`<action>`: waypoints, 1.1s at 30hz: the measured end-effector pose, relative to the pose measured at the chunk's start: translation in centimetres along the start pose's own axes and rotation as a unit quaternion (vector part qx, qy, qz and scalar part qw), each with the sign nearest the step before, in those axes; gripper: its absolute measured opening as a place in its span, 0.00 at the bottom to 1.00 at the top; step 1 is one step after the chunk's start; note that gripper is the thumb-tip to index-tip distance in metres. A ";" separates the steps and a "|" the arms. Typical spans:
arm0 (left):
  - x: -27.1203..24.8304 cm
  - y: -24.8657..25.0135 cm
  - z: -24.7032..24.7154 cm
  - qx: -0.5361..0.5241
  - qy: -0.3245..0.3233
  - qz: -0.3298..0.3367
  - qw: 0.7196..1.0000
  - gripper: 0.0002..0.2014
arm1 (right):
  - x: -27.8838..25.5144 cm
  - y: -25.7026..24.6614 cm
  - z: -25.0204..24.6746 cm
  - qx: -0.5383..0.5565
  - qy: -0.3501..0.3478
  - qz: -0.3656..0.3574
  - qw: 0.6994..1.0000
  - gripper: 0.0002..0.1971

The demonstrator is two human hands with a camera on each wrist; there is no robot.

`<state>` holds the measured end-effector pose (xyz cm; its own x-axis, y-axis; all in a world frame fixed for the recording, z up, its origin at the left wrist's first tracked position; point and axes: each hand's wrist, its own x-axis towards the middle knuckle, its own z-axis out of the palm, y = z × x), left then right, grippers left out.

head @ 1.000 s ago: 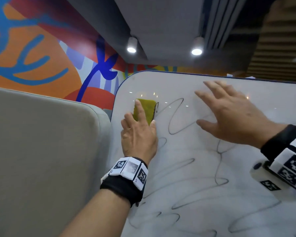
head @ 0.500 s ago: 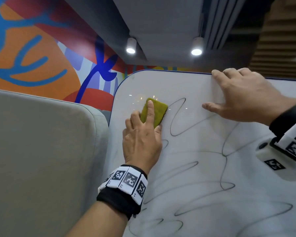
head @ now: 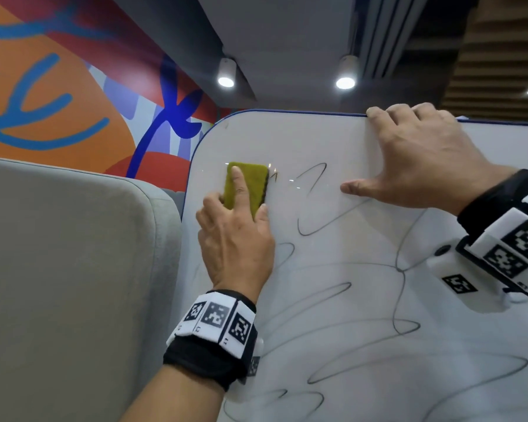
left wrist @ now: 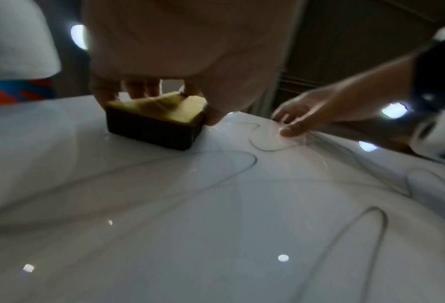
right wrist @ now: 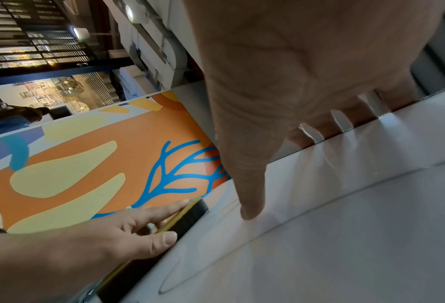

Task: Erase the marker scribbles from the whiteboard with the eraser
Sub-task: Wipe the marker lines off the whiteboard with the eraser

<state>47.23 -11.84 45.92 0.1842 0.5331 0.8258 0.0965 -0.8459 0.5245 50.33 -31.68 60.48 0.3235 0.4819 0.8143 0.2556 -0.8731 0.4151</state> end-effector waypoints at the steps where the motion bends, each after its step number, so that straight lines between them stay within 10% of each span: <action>1: -0.4 -0.1 0.2 0.000 0.005 -0.018 1.000 0.36 | 0.0 0.0 0.0 -0.002 0.001 -0.001 1.000 0.59; 5: -1.7 0.4 0.4 0.002 0.000 -0.048 0.999 0.35 | 0.0 0.0 0.2 -0.012 0.008 -0.002 1.000 0.58; 10: -0.9 2.0 0.3 0.045 -0.010 0.155 0.987 0.36 | 0.1 0.0 0.2 -0.011 0.015 -0.001 1.000 0.55; 15: 2.2 1.5 -0.5 0.005 0.011 -0.008 1.000 0.35 | 0.0 0.0 0.0 -0.007 0.018 0.000 1.000 0.55; 20: -0.4 4.8 0.4 0.035 -0.010 0.194 0.980 0.35 | 0.1 -0.1 -0.1 0.003 0.013 0.002 1.000 0.54; 26: 1.5 5.5 0.3 -0.008 0.018 0.066 0.998 0.35 | 0.0 0.7 -0.5 0.033 0.007 -0.015 0.999 0.48; 33: 0.6 5.6 0.7 0.022 0.028 0.186 0.982 0.33 | -0.1 1.1 -1.1 0.083 -0.007 -0.017 0.996 0.37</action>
<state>48.57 -16.24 49.21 0.1604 0.1851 0.9695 0.0748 -0.9817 0.1751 49.52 -32.78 61.29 0.3245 0.5121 0.7952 0.4134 -0.8330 0.3678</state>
